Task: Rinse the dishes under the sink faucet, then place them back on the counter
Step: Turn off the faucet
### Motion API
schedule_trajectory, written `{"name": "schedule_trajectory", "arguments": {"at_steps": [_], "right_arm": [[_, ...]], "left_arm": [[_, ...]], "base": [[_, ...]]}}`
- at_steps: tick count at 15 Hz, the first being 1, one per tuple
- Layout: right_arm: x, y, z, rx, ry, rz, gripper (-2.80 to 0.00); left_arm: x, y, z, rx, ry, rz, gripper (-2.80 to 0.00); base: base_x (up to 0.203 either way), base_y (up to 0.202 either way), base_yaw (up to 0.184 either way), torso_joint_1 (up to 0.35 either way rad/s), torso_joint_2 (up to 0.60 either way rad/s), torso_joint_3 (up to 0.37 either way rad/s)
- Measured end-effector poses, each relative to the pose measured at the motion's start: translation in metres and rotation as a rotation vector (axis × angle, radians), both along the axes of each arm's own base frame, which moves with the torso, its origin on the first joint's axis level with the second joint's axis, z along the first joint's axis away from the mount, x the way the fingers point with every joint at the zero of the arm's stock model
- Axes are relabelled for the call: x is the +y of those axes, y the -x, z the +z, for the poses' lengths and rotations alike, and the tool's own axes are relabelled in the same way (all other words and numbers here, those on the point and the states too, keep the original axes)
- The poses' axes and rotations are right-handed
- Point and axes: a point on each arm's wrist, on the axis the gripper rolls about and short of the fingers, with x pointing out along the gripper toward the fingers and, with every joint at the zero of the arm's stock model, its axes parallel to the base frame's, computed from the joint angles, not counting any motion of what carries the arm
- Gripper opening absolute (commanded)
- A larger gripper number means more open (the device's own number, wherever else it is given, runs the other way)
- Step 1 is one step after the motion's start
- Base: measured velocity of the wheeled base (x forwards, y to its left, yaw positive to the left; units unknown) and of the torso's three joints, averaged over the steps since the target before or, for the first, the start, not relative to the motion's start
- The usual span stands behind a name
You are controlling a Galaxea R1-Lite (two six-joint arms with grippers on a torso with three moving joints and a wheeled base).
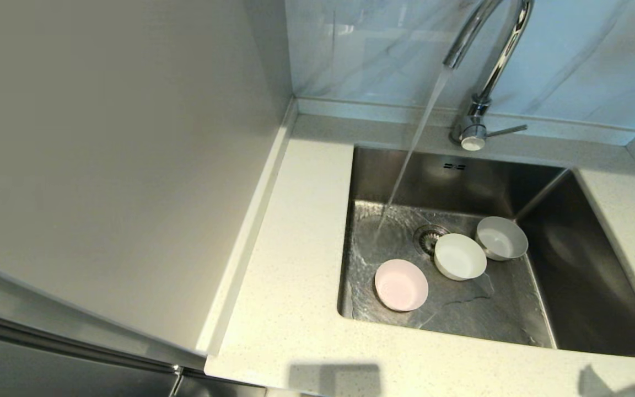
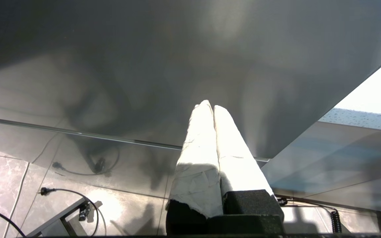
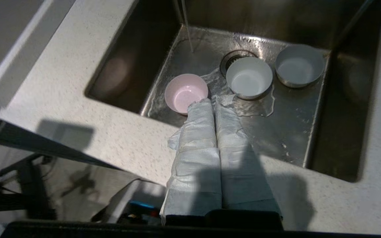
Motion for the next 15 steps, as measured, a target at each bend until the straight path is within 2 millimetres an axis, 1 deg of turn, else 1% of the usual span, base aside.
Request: {"name": "schedule_trajectory", "arguments": {"at_steps": [1,3,5,7,9,10,12,13,15], "right_arm": [[0.0,-0.019,0.018,0.049,-0.037,-0.01,-2.8],[0.0,-0.065,0.049,0.126,-0.105,-0.057,-2.8],[0.0,-0.125,0.07,0.166,-0.142,-0.131,-2.8],[-0.001,-0.193,0.075,0.147,-0.124,-0.228,-2.8],[-0.001,-0.254,0.074,0.038,-0.087,-0.309,-2.8],[-0.001,-0.279,0.074,-0.037,-0.072,-0.335,-2.8],[0.0,-0.317,0.079,-0.163,-0.07,-0.357,-2.8],[0.0,-0.333,0.081,-0.2,-0.073,-0.366,-2.8],[-0.003,-0.359,0.077,-0.213,-0.071,-0.392,-2.8]], "left_arm": [[0.0,0.0,0.0,0.0,0.0,0.0,-2.8],[0.0,0.0,0.0,0.0,0.0,0.0,-2.8],[0.0,0.0,0.0,0.0,-0.001,0.0,-2.8],[0.0,0.0,0.0,0.0,0.0,0.0,-2.8],[0.0,0.0,0.0,0.0,0.0,0.0,-2.8],[0.0,0.0,0.0,0.0,0.0,0.0,-2.8],[0.0,0.0,0.0,0.0,-0.001,0.0,-2.8],[0.0,0.0,0.0,0.0,0.0,0.0,-2.8],[0.0,0.0,0.0,0.0,-0.001,0.0,-2.8]], "base": [[0.0,0.0,0.0,0.0,0.0,0.0],[0.0,0.0,0.0,0.0,0.0,0.0],[0.0,0.0,0.0,0.0,0.0,0.0],[0.0,0.0,0.0,0.0,0.0,0.0],[0.0,0.0,0.0,0.0,0.0,0.0],[0.0,0.0,0.0,0.0,0.0,0.0],[0.0,0.0,0.0,0.0,0.0,0.0],[0.0,0.0,0.0,0.0,0.0,0.0],[0.0,0.0,0.0,0.0,0.0,0.0]]}}
